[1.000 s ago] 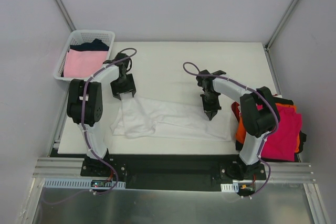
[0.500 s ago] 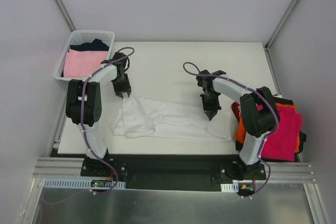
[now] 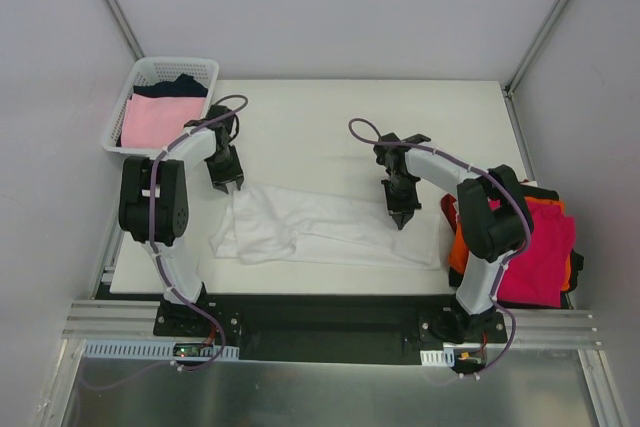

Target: Fold and stack the t-shirts

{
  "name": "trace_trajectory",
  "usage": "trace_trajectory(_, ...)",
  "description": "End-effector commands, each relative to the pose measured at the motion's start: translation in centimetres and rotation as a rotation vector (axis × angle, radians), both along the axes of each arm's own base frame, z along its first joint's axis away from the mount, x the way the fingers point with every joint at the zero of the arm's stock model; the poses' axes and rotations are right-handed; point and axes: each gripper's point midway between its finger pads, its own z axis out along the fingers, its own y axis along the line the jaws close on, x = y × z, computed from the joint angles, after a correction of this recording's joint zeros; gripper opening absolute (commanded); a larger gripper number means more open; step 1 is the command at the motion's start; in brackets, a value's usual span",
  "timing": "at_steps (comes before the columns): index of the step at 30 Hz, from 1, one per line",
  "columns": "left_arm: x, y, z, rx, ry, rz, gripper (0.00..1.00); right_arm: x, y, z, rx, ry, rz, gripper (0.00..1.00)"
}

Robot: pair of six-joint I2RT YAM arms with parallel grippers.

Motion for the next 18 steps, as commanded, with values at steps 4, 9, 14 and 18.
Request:
trace_trajectory(4, 0.22, -0.19, 1.99, -0.019, -0.058, 0.008, 0.24, -0.45, -0.17, 0.44, 0.001, 0.01, -0.011, 0.04)
trace_trajectory(9, 0.2, -0.22, 2.1, -0.021, -0.061, 0.01, 0.22, -0.55, -0.27, 0.44, 0.001, 0.008, -0.013, 0.04)
trace_trajectory(14, -0.11, -0.26, 1.97, -0.024, -0.054, 0.013, 0.2, -0.7, -0.35, 0.32, -0.001, 0.014, -0.011, 0.04)
trace_trajectory(18, -0.38, -0.33, 1.67, -0.029, -0.043, 0.017, 0.18, -0.69, -0.32, 0.23, 0.0, 0.015, -0.01, 0.04)
